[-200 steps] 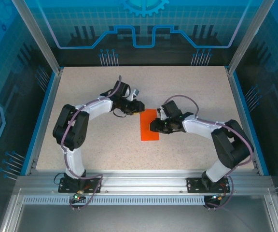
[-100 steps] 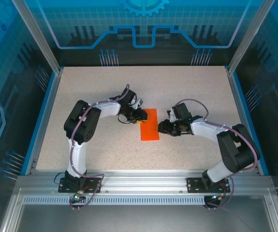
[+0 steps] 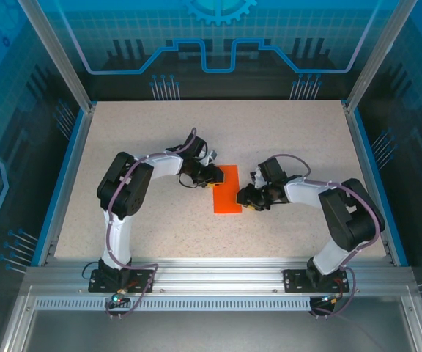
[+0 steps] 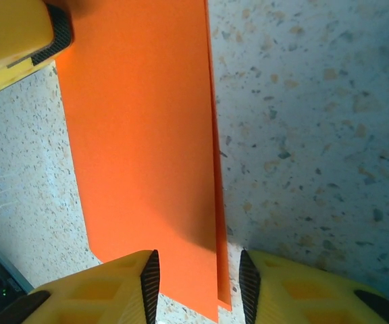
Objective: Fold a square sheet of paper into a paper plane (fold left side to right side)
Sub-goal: Fold the triangle a second time at the center of the table.
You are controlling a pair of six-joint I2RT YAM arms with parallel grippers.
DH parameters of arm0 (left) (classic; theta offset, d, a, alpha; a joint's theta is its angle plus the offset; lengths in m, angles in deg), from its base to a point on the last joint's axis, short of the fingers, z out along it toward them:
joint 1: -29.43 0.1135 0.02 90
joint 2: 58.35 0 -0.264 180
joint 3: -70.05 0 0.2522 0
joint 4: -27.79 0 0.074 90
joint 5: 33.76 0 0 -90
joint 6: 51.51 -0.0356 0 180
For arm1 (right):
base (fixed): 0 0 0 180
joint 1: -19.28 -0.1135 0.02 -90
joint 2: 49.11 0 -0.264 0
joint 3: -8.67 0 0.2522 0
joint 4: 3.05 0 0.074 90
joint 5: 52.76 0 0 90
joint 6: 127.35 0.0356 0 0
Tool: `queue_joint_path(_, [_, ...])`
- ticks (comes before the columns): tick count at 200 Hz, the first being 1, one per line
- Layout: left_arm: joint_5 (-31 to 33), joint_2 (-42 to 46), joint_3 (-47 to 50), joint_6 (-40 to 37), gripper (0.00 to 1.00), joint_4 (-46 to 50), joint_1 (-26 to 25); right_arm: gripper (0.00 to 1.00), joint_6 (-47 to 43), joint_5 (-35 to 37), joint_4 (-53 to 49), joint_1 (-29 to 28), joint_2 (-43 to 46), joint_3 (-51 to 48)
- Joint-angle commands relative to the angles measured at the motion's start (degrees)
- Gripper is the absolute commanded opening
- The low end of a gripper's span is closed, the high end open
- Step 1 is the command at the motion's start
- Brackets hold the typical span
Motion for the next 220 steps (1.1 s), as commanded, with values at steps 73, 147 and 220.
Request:
queue_joint_path(73, [0.2,0.3,1.7,0.8,0.32,0.0,-0.1,0.35,1.8,-2.8,2.3,-0.3,-3.2,3.2])
queue_joint_path(147, [0.0,12.6,7.2,-4.5,0.48,-6.8,-0.1,0.34,3.7,-5.7,6.0,1.8,-4.1,4.1])
queue_joint_path(220, [10.5,29.3,17.4,-21.8,0.66,-4.3,-9.9,0.33,2.6,-8.8,2.8,4.7,-8.8,12.2])
